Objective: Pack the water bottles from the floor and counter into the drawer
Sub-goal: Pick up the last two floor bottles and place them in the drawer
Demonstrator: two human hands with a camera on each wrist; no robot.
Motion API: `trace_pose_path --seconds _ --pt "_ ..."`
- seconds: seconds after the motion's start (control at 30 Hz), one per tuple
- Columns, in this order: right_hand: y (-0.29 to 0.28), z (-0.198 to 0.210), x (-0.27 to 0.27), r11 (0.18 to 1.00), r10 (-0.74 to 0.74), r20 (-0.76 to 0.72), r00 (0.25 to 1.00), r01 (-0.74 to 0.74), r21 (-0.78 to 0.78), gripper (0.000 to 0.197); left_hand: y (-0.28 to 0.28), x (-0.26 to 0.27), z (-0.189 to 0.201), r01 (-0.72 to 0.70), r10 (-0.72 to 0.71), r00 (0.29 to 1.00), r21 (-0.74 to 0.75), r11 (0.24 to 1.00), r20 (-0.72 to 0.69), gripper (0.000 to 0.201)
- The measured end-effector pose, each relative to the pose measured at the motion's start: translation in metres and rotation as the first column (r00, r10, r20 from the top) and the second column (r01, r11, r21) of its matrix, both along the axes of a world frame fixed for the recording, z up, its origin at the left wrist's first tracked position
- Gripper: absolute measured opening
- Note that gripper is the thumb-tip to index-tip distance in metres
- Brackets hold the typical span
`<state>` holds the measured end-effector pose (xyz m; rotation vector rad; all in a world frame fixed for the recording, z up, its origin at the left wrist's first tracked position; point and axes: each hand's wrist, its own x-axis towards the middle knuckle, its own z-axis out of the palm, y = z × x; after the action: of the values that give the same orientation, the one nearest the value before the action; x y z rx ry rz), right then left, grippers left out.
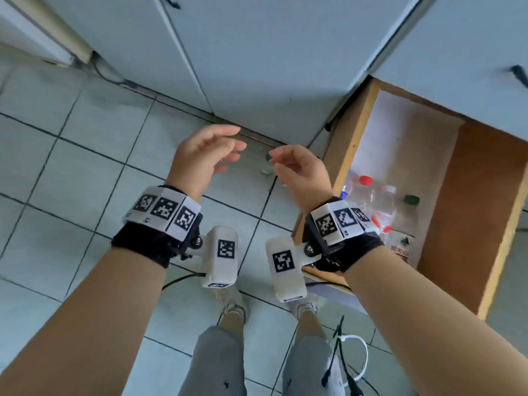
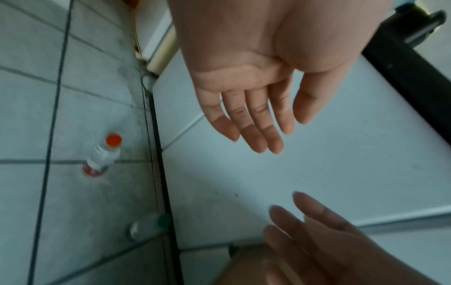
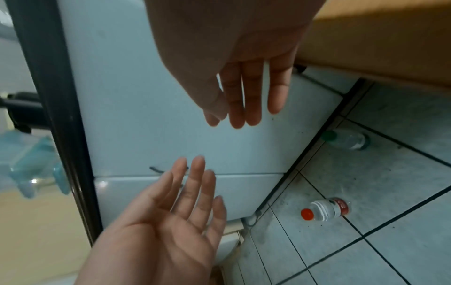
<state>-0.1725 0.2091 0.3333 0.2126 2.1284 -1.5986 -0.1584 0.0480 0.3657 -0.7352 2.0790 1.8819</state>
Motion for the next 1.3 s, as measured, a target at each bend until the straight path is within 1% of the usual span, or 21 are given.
trace_pose_path --seconds 0.1,0.13,0.23,0.3,0.37,0.4,0.43,0.5,0.57,0.67,0.7,0.77,0.83,0.9,0.97,1.03,1.07,1.13,1.2,1.23,1.3 --pt "-0.046 -0.022 -0.004 0.999 -0.014 -0.014 1.0 0.015 0.036 0.024 -0.052 0.007 -0.011 -0.029 0.03 0.999 -0.008 1.0 0.015 0.022" --pt "-0.059 -0.034 -0.005 0.998 -0.023 0.012 1.0 0.022 0.067 0.025 -0.064 0.008 -0.019 -0.035 0.035 0.999 0.005 0.999 0.037 0.022" --pt "-0.085 -0.082 -0.006 0.983 -0.086 0.17 0.982 0.056 0.173 0.032 -0.088 0.006 -0.063 -0.089 0.083 0.987 0.039 0.995 0.14 0.027" --pt "-0.092 -0.119 -0.012 0.966 -0.137 0.227 0.964 0.08 0.244 0.043 -0.101 0.0 -0.103 -0.151 0.14 0.969 0.039 0.988 0.203 0.029" --pt "-0.094 -0.16 -0.022 0.935 -0.179 0.237 0.955 0.091 0.342 0.051 -0.115 -0.008 -0.153 -0.209 0.207 0.951 -0.015 0.978 0.229 0.033" --pt "-0.094 -0.182 -0.03 0.92 -0.202 0.237 0.95 0.101 0.378 0.056 -0.122 -0.012 -0.179 -0.22 0.228 0.946 -0.063 0.974 0.228 0.041" --pt "-0.095 -0.207 -0.039 0.906 -0.229 0.228 0.946 0.122 0.404 0.061 -0.131 -0.018 -0.207 -0.209 0.232 0.947 -0.122 0.97 0.221 0.053" --pt "-0.096 -0.254 -0.058 0.869 -0.287 0.226 0.931 0.154 0.469 0.071 -0.148 -0.029 -0.262 -0.158 0.214 0.943 -0.225 0.961 0.256 0.076" --pt "-0.095 -0.292 -0.073 0.83 -0.346 0.231 0.909 0.182 0.527 0.075 -0.163 -0.039 -0.311 -0.144 0.219 0.913 -0.229 0.963 0.344 0.089" --pt "-0.09 -0.336 -0.086 0.784 -0.507 0.23 0.831 0.333 0.525 0.075 -0.175 -0.048 -0.371 -0.106 0.175 0.853 -0.164 0.981 0.492 0.093" --pt "-0.09 -0.348 -0.088 0.775 -0.556 0.243 0.795 0.389 0.498 0.076 -0.176 -0.049 -0.385 -0.076 0.146 0.846 -0.155 0.985 0.512 0.09" --pt "-0.09 -0.369 -0.09 0.762 -0.614 0.272 0.741 0.466 0.45 0.077 -0.174 -0.049 -0.408 -0.024 0.096 0.865 -0.151 0.988 0.492 0.083" --pt "-0.086 -0.38 -0.094 0.746 -0.642 0.236 0.73 0.521 0.415 0.068 -0.17 -0.05 -0.419 -0.024 0.085 0.904 -0.149 0.988 0.419 0.08" --pt "-0.082 -0.386 -0.096 0.757 -0.624 0.206 0.754 0.52 0.395 0.054 -0.167 -0.052 -0.42 -0.022 0.083 0.931 -0.172 0.985 0.357 0.075" --pt "-0.083 -0.388 -0.091 0.794 -0.585 0.249 0.772 0.482 0.37 0.05 -0.164 -0.056 -0.414 -0.05 0.103 0.946 -0.175 0.983 0.307 0.058" --pt "-0.082 -0.39 -0.082 0.809 -0.569 0.266 0.778 0.47 0.354 0.049 -0.16 -0.061 -0.403 -0.054 0.108 0.952 -0.192 0.98 0.286 0.043" --pt "-0.083 -0.384 -0.078 0.804 -0.576 0.281 0.767 0.471 0.364 0.049 -0.158 -0.062 -0.399 -0.028 0.093 0.954 -0.223 0.974 0.286 0.039" --pt "-0.086 -0.366 -0.072 0.815 -0.566 0.353 0.745 0.439 0.379 0.059 -0.158 -0.06 -0.387 0.029 0.057 0.958 -0.293 0.956 0.281 0.037" --pt "-0.088 -0.344 -0.062 0.848 -0.516 0.398 0.759 0.389 0.359 0.067 -0.156 -0.052 -0.369 0.108 -0.008 0.961 -0.347 0.932 0.277 0.037" --pt "-0.089 -0.331 -0.057 0.862 -0.496 0.398 0.772 0.379 0.337 0.067 -0.154 -0.048 -0.356 0.147 -0.05 0.962 -0.358 0.922 0.267 0.038" --pt "-0.096 -0.295 -0.046 0.892 -0.439 0.387 0.811 0.343 0.294 0.057 -0.151 -0.039 -0.321 0.201 -0.114 0.962 -0.36 0.911 0.248 0.038"
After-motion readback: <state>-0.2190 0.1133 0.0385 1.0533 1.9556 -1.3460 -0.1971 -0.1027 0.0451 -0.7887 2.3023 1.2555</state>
